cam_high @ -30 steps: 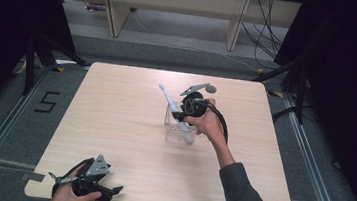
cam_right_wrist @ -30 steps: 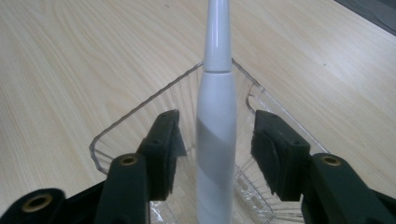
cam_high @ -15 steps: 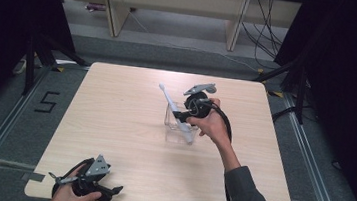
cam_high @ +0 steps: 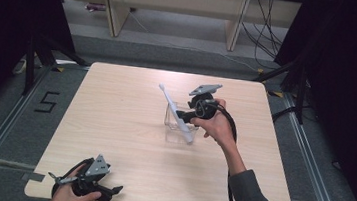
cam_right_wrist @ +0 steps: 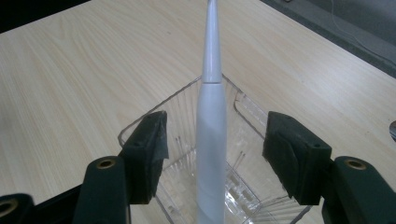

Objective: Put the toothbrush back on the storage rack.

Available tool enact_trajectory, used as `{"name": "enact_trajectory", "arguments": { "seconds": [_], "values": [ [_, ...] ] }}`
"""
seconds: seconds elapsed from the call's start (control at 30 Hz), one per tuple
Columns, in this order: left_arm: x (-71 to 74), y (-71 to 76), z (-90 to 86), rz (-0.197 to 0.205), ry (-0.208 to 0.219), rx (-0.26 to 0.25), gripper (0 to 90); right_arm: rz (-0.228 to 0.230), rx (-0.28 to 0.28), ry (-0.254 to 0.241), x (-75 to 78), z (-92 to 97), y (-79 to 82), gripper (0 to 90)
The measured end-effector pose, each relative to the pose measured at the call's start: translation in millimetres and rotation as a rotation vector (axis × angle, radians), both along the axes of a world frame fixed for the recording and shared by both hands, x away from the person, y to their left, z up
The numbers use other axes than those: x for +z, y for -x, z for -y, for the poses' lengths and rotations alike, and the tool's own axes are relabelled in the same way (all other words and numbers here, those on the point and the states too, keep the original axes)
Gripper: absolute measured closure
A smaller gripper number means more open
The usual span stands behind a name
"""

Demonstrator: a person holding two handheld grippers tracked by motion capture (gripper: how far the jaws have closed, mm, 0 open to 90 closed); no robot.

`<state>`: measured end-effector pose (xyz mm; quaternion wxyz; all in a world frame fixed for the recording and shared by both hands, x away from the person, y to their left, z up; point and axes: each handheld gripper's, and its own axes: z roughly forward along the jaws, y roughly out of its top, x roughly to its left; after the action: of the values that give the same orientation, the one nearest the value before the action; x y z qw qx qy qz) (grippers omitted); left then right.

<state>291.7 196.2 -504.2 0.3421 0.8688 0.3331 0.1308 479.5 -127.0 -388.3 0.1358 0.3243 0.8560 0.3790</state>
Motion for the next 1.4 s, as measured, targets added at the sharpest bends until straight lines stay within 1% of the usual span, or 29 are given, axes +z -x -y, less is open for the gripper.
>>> {"name": "enact_trajectory", "arguments": {
  "seconds": [0.07, 0.1, 0.13, 0.17, 0.2, 0.23, 0.3, 0.33, 0.4, 0.43, 0.47, 0.5, 0.6, 0.67, 0.7, 0.8, 0.83, 0.97, 1.0, 1.03, 1.07, 1.13, 1.17, 1.2, 1.23, 1.27, 1.3, 1.37, 1.4],
  "values": [
    [0.1, 0.1, 0.0, 0.000, -0.002, -0.003, 14.7, 0.028, 0.016, -0.002, 0.5, 2.0, -0.4, 39.0],
    [0.2, 0.1, 0.0, 0.001, -0.002, -0.004, 14.8, 0.016, -0.005, -0.018, 0.5, 1.4, 1.9, 38.5],
    [0.3, 0.0, 0.0, 0.001, -0.002, -0.004, 14.8, 0.041, 0.010, -0.018, 0.1, 2.1, 0.8, 38.1],
    [-0.1, -0.3, 0.2, 0.004, 0.001, -0.004, 14.8, 0.033, 0.003, -0.023, 0.9, 3.0, 2.7, 37.6],
    [0.0, -0.4, 0.2, 0.003, -0.004, -0.003, 14.7, 0.045, 0.003, -0.017, 1.2, 4.3, 3.2, 37.3],
    [0.1, 0.1, 0.2, 0.003, -0.003, -0.003, 14.8, 0.027, -0.002, -0.035, 1.4, 4.7, 5.3, 36.6],
    [0.0, -0.1, -0.2, -0.001, -0.006, -0.002, 14.7, 0.042, 0.009, -0.031, 1.6, 6.8, 6.5, 35.2],
    [-0.1, 0.1, -0.1, -0.001, 0.000, 0.001, 14.8, 0.022, 0.002, -0.024, 2.9, 8.3, 8.6, 34.7],
    [0.3, 0.0, -0.2, 0.001, -0.001, -0.003, 14.8, 0.040, 0.007, -0.025, 2.3, 9.7, 9.9, 33.0],
    [0.3, 0.1, -0.1, 0.001, -0.002, -0.004, 14.7, 0.036, -0.011, -0.045, 0.9, 9.5, 12.6, 32.2],
    [0.1, 0.0, 0.0, 0.001, -0.003, -0.003, 14.7, 0.032, 0.010, -0.032, 1.7, 10.9, 13.3, 31.9],
    [0.1, -0.2, -0.2, 0.000, -0.009, -0.004, 14.8, 0.048, 0.018, -0.032, 0.9, 11.9, 14.3, 31.6],
    [0.0, -0.1, -0.1, -0.001, -0.006, 0.000, 14.7, 0.036, 0.005, -0.044, 0.8, 13.1, 19.7, 29.7],
    [0.0, 0.1, 0.0, 0.000, -0.002, -0.002, 14.8, 0.068, 0.000, -0.061, -1.4, 13.5, 20.4, 27.7],
    [0.2, 0.1, -0.1, 0.001, -0.002, -0.003, 14.8, 0.057, 0.005, -0.044, 0.4, 15.4, 20.9, 26.6],
    [0.8, 0.9, -0.1, -0.001, 0.004, -0.004, 14.8, 0.068, 0.008, -0.048, 0.8, 17.9, 21.6, 25.1],
    [0.5, 0.7, 0.0, 0.002, 0.001, -0.001, 14.8, 0.043, -0.015, -0.052, 1.0, 18.3, 23.9, 23.7],
    [0.5, 1.0, 0.4, 0.001, -0.003, -0.007, 14.8, 0.060, -0.033, -0.062, -0.3, 21.7, 23.4, 22.0],
    [0.6, 0.9, 0.3, 0.003, -0.001, -0.006, 14.8, 0.074, -0.025, -0.055, -0.6, 23.2, 22.6, 21.5],
    [0.5, 0.9, 0.2, 0.003, 0.003, -0.003, 14.8, 0.048, -0.038, -0.058, 0.0, 24.8, 24.5, 21.2],
    [0.5, 0.6, -0.1, 0.001, 0.000, -0.004, 14.8, 0.046, -0.041, -0.057, -0.1, 25.8, 25.1, 21.2],
    [0.5, 0.9, -0.2, 0.001, -0.001, -0.004, 14.7, 0.051, -0.034, -0.062, -0.3, 28.5, 25.2, 21.2],
    [0.2, 0.8, 0.0, 0.004, 0.001, -0.005, 14.8, 0.061, -0.042, -0.060, 0.0, 30.2, 25.3, 21.1],
    [0.9, 0.9, -0.2, -0.002, -0.003, -0.008, 14.8, 0.052, -0.058, -0.076, -0.2, 30.1, 26.8, 21.1],
    [0.9, 1.5, 0.1, 0.003, 0.001, -0.005, 14.8, 0.052, -0.047, -0.066, 1.1, 32.5, 27.1, 21.0],
    [1.0, 1.4, 0.0, 0.003, 0.002, -0.007, 14.8, 0.067, -0.048, -0.060, 1.6, 34.2, 27.5, 20.8],
    [1.3, 1.8, 0.2, 0.001, 0.011, -0.008, 14.8, 0.056, -0.054, -0.065, 1.6, 34.5, 29.1, 20.6],
    [1.6, 1.9, 0.1, 0.002, 0.014, -0.006, 14.8, 0.075, -0.046, -0.062, 1.5, 36.8, 30.5, 20.5],
    [1.7, 1.9, -0.1, 0.003, 0.012, 0.001, 14.8, 0.070, -0.054, -0.065, 1.6, 37.4, 32.4, 20.6]
  ]
}}
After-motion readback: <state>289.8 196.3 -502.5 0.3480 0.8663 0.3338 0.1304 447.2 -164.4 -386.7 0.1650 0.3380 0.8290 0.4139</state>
